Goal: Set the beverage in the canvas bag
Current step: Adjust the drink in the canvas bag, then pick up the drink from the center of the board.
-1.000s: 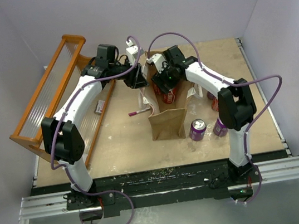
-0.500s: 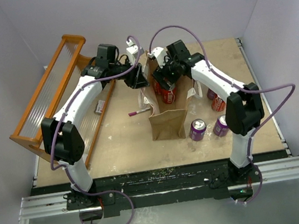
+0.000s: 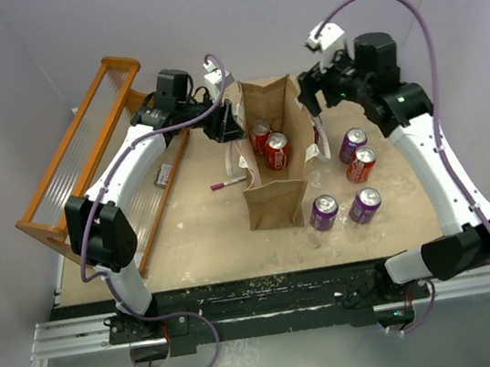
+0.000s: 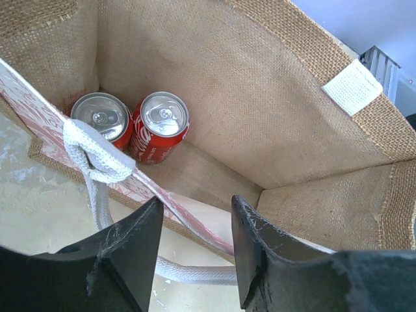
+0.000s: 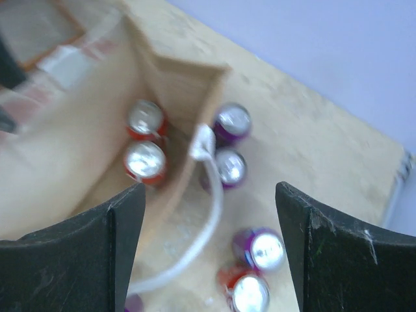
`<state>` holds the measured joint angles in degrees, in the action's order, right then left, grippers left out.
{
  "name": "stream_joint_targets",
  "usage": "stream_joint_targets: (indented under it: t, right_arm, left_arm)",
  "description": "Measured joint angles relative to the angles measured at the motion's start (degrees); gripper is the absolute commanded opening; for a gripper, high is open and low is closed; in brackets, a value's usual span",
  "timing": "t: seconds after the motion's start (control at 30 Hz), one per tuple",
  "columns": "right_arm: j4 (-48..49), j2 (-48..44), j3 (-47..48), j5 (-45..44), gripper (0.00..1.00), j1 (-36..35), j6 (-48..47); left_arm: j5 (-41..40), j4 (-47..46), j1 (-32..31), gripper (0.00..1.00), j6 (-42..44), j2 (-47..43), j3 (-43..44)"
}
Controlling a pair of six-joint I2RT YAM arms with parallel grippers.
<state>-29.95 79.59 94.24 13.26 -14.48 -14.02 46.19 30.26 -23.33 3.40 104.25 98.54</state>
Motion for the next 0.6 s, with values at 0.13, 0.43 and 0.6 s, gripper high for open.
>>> stream_joint_targets:
  t: [0.13, 0.43, 0.6]
  right_arm:
    - [0.2, -3.7, -7.6, -3.7, 0.83, 6.6, 1.7]
    - [-1.3, 2.7, -16.6, -6.8, 0.89, 15.8, 3.3]
    - [-2.6, 10.4, -16.5, -7.6, 0.90, 17.1, 2.7]
  left_arm:
    - [-0.2, -0.7, 0.0, 0.50, -0.7, -0.2, 0.0]
    - [-0.4, -1.1, 0.0, 0.50, -0.8, -0.3, 0.0]
    - [-0.4, -1.6, 0.0, 0.51, -0.9, -0.3, 0.0]
